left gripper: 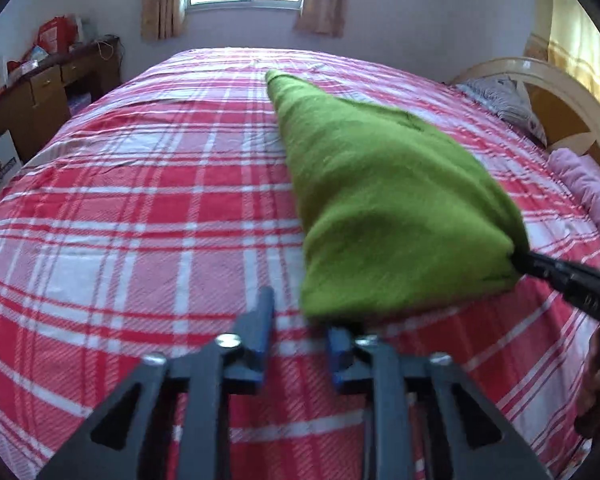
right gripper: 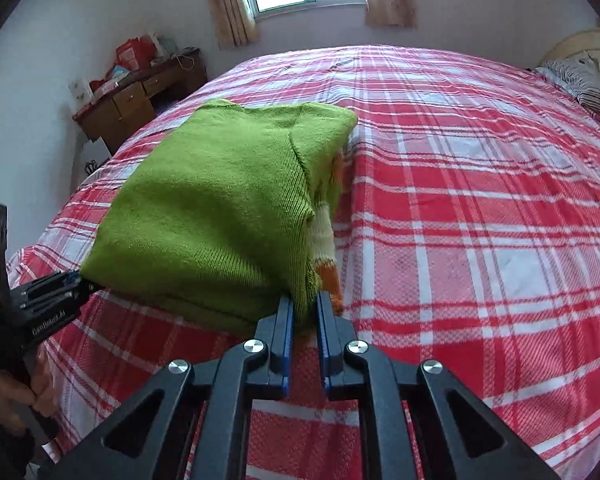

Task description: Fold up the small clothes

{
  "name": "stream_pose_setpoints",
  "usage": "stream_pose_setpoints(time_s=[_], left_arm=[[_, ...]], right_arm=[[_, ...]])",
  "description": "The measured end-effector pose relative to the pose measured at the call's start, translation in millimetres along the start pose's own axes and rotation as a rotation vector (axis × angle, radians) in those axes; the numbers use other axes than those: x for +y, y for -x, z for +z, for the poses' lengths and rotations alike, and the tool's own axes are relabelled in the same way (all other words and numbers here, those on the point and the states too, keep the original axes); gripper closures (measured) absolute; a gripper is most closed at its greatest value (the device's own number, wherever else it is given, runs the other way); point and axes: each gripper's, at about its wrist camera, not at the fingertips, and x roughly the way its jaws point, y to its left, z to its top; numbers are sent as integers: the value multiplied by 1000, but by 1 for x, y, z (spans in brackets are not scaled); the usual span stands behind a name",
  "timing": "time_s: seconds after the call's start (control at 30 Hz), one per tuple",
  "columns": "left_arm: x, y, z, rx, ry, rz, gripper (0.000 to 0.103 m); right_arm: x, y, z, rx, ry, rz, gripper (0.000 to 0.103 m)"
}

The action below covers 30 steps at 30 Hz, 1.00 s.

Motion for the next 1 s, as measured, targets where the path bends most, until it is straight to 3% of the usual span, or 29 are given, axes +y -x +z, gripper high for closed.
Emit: stream_pose_setpoints(time_s=[0.07, 0.13, 0.17, 0.27, 0.33, 0.37, 0.4, 0.5, 0.63, 0.7, 0.8, 0.93, 1.0], left_arm=[[4, 7, -1, 20, -7, 9, 49], [13, 18, 0, 33, -28, 34, 34], [20, 31, 1, 11, -37, 24, 32], [34, 51, 18, -64, -19, 12, 27], [37, 53, 37, -116, 11, 21, 27], [37, 50, 49, -136, 23, 27, 27], [34, 45, 61, -158, 37, 28, 27], [22, 22, 86, -200, 62, 1, 28], [2, -31, 88, -122, 70, 43, 34], [-3, -55, 74, -88, 90, 59, 32], [-9, -55, 77, -91, 95, 85, 31], [-8, -62, 82, -72, 106, 124, 18], [0, -60, 82, -67, 113, 90, 16]], right_arm=[[-1, 3, -1, -6, -10, 20, 87], [0, 6, 1, 16, -5, 42, 68], [-1, 13, 0, 28, 12, 33, 68], [-8, 35, 4, -36, 17, -38, 68], [-10, 53, 14, -125, 2, -27, 70], [-5, 60, 23, -171, 11, -18, 74], [1, 62, 29, -191, 26, -23, 86], [23, 47, 53, -200, 85, 2, 90], [34, -6, 67, -106, 129, 25, 91], [33, -42, 64, -18, 153, -41, 96], [21, -54, 67, -58, 108, -20, 98], [16, -69, 79, -58, 61, 1, 98], [19, -65, 78, -65, 63, 16, 98]])
